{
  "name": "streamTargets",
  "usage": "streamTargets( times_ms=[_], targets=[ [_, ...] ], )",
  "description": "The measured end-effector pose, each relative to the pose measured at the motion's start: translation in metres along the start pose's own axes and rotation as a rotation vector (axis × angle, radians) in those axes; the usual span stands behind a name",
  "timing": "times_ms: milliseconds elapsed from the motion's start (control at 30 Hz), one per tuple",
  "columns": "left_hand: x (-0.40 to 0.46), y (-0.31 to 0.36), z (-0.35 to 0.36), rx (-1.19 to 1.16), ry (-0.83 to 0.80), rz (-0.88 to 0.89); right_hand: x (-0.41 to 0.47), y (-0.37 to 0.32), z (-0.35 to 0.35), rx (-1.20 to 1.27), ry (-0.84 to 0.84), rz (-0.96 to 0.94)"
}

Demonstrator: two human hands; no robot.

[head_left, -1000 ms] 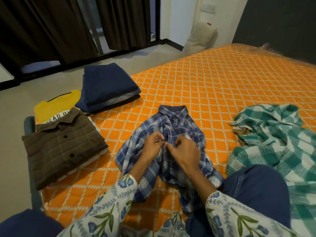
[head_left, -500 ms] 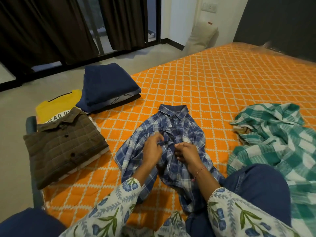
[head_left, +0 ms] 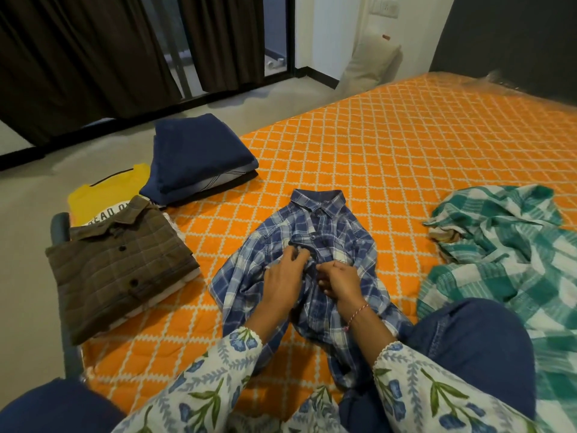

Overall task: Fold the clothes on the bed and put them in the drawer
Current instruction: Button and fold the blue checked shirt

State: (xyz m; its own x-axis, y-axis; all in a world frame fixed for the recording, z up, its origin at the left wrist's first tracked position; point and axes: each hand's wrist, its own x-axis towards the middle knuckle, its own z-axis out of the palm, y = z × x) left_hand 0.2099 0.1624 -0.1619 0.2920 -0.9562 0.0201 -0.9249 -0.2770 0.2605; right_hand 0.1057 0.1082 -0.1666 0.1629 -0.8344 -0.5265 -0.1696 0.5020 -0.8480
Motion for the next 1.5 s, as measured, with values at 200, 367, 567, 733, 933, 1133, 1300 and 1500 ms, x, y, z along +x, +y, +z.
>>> streamTargets(
  times_ms=[200, 367, 567, 733, 933, 1133, 1300, 1500],
  targets=[
    [-0.001, -0.008, 0.009, -0.322, 0.062, -0.094, -0.003, -0.007, -0.008, 0.250, -0.063, 0.200],
    [0.000, -0.001, 0.003, -0.876, 0.104, -0.492, -0.003, -0.009, -0.009, 0.269, -0.050, 0.118],
    [-0.001, -0.003, -0.015, -1.073, 0.022, -0.480, -0.005, -0.008, -0.012, 0.178, -0.156, -0.003],
    [-0.004, -0.005, -0.028, -1.051, 0.116, -0.340, -0.017, -0.025, -0.018, 0.173, -0.169, -0.117],
    [0.006, 0.003, -0.055, -1.141, 0.067, -0.308, -0.026, -0.053, -0.022, -0.091, -0.133, -0.535],
    [0.010, 0.008, -0.061, -1.137, 0.026, -0.354, -0.032, -0.055, -0.016, -0.261, -0.095, -0.669],
    [0.007, 0.010, -0.058, -1.153, 0.102, -0.376, -0.032, -0.045, -0.011, -0.360, 0.062, -0.713],
    [0.002, 0.016, -0.052, -1.012, 0.251, -0.341, -0.034, -0.042, -0.005, -0.350, 0.102, -0.679]
  ],
)
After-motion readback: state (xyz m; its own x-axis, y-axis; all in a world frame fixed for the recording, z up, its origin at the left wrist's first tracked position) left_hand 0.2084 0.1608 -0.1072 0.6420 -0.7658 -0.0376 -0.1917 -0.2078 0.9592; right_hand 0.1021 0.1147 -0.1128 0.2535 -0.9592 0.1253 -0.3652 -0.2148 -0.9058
